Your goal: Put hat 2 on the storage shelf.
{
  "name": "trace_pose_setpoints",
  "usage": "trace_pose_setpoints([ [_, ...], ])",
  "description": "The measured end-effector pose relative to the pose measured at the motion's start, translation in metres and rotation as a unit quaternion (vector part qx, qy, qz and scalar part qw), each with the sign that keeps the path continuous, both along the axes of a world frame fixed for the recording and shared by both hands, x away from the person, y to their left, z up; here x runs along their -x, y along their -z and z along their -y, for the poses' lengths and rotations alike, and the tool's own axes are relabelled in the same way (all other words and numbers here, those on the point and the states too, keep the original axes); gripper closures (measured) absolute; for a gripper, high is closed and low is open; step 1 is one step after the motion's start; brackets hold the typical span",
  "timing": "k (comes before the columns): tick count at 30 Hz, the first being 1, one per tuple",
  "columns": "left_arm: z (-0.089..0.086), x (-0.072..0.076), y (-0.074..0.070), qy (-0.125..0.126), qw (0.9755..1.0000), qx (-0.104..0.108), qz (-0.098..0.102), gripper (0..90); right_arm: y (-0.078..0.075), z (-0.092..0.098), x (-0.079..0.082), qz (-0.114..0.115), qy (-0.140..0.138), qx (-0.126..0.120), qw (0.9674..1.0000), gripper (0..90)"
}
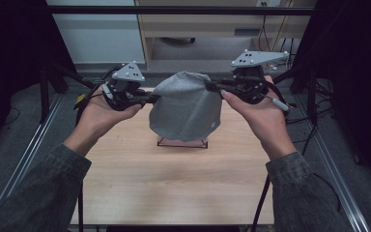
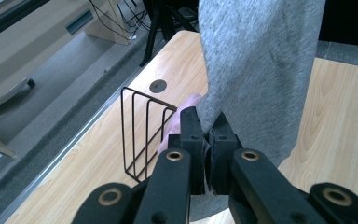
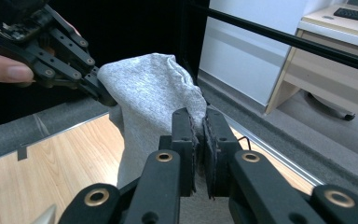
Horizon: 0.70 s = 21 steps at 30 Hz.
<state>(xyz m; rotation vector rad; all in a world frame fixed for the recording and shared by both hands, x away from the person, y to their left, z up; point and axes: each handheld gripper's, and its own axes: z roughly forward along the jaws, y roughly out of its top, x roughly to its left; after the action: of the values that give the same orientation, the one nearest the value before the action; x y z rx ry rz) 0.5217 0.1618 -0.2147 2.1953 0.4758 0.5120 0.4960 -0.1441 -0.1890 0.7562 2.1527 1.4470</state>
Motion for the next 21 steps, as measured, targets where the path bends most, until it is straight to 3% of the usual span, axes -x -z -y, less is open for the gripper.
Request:
trace_pose_setpoints([
  [9,0.002,-0.003,0.006,0.0,1.0,0.004,-0.001,87.2,0.005,0.001,-0.002,-0.001,-0.003,0.0,1.0,84.4],
  [21,0.007,-0.017,-0.017,-0.016,0.9996,0.019,0.017,87.3,-0.008,0.006,-0.011,0.019,0.016,-0.016,0.9996,84.5],
])
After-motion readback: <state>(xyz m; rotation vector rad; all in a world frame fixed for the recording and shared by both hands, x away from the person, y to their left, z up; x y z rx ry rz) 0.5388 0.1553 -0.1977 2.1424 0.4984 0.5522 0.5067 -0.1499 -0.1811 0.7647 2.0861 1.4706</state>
